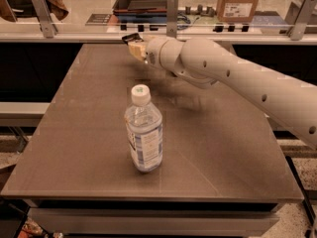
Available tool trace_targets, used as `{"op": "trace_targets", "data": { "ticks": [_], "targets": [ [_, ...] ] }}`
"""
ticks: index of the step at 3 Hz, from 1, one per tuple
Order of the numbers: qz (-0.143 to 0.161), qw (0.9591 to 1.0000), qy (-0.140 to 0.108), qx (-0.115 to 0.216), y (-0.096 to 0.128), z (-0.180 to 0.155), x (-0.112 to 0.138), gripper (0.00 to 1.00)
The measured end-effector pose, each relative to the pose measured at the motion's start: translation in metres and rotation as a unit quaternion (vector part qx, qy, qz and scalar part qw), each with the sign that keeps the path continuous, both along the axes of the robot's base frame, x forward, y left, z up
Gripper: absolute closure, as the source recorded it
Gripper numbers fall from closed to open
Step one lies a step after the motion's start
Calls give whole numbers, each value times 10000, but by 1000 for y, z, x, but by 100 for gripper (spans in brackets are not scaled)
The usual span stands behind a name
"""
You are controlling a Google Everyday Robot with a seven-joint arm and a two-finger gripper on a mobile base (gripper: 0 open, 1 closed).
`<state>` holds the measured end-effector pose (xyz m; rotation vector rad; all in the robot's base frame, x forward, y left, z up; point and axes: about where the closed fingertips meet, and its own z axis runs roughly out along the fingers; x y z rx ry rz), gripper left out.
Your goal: Pick rxbar chocolate
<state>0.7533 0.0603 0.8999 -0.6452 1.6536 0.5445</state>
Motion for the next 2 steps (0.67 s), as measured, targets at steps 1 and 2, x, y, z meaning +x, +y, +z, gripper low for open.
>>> {"op": "trace_targets", "data": {
  "ticks": [1,2],
  "targets": [
    [-62,9996,-250,-136,-10,33,0,100],
    [-61,9996,-250,-136,-10,33,0,100]
  ]
}}
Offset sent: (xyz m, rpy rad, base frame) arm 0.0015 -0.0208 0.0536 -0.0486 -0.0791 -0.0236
